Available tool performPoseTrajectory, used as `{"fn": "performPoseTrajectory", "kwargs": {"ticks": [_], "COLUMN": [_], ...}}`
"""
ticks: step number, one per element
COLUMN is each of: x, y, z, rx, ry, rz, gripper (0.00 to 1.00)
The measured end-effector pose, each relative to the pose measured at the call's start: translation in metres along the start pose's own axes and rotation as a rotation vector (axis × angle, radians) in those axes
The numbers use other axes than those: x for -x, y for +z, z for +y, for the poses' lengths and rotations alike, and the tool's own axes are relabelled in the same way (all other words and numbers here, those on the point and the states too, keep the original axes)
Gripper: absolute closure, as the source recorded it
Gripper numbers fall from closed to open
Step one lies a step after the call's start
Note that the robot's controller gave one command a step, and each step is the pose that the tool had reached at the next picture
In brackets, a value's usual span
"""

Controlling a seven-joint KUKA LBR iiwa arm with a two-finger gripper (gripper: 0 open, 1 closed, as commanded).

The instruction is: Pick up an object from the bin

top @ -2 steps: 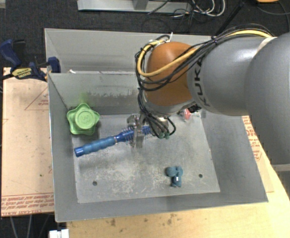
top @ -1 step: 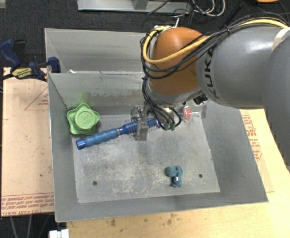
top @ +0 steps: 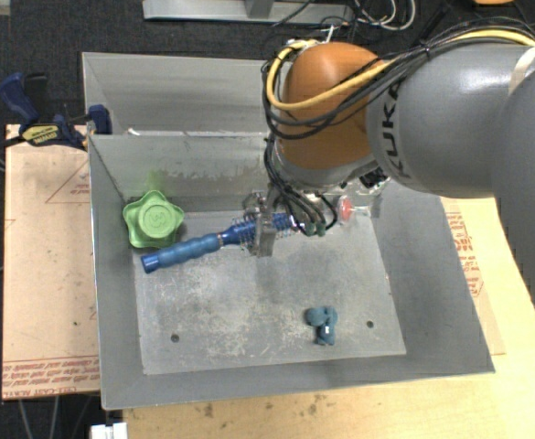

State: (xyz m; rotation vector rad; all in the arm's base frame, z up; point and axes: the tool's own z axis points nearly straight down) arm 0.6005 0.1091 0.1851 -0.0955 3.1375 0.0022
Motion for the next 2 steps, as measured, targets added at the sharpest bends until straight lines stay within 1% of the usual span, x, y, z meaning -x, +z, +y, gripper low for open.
{"fn": "performPoseTrajectory", "kwargs": {"ticks": [2], "x": [0.0000], "y": [-0.0051], "z": [-0.0002], "rx": [0.000], "ry": [0.003], "rz": [0.002], "gripper": [1.00]}}
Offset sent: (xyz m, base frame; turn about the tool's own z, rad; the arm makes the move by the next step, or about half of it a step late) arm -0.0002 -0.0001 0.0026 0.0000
